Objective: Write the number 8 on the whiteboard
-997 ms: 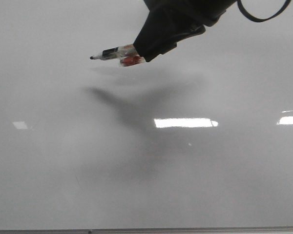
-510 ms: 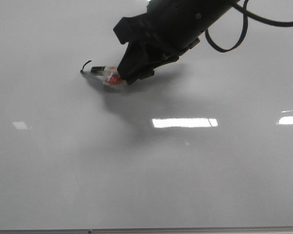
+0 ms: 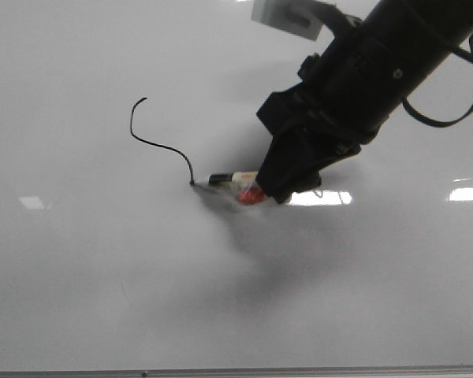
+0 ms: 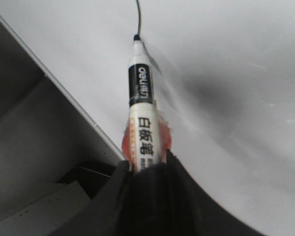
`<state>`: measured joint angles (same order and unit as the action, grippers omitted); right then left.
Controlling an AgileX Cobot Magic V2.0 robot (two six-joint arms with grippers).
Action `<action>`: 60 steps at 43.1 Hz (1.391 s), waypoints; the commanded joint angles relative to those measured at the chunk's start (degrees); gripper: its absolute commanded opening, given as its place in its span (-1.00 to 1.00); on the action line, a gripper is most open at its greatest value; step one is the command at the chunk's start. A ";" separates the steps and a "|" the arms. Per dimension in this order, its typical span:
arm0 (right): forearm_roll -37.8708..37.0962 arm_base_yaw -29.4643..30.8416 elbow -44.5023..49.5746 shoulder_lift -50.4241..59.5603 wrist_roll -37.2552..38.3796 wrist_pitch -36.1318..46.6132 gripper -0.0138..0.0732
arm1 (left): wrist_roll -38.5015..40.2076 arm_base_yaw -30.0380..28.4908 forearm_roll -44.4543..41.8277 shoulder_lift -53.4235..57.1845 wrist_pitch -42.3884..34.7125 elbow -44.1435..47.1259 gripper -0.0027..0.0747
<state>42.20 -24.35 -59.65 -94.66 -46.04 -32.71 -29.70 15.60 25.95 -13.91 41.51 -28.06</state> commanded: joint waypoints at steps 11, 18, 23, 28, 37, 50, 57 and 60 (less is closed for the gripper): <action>4.62 -9.61 -5.73 -4.53 0.45 8.69 -0.82 | 0.60 -0.16 2.24 -0.61 -3.88 -1.42 -0.99; 6.88 -9.15 -8.05 -4.88 0.45 8.89 -0.82 | 0.60 -0.16 2.24 -0.61 -3.76 -1.42 -0.99; 6.88 -6.57 -7.86 -3.16 0.45 8.40 -0.82 | 0.60 -0.16 2.24 -0.61 -3.76 -1.42 -0.99; 5.72 -3.01 -7.86 -0.25 0.45 6.30 -0.82 | 0.60 -0.16 2.24 -0.61 -3.76 -1.42 -0.99; 3.84 2.78 -8.08 3.74 0.45 3.36 -0.82 | 0.60 -0.16 2.24 -0.61 -3.76 -1.42 -0.99; 3.91 -3.00 -15.66 -1.37 0.45 6.01 -0.82 | 0.60 -0.16 2.24 -0.61 -3.76 -1.42 -0.99; 1.85 -6.07 -17.22 0.62 0.06 2.45 -0.82 | 0.60 -0.16 2.24 -0.61 -3.87 -1.42 -0.99; -2.39 -7.54 -17.22 3.23 -1.82 -1.55 -0.82 | 0.60 -0.16 2.36 -0.61 -4.01 -1.42 -0.99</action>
<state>42.61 -30.46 -74.68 -97.28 -45.89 -31.91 -29.70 15.60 26.21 -13.91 41.51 -28.06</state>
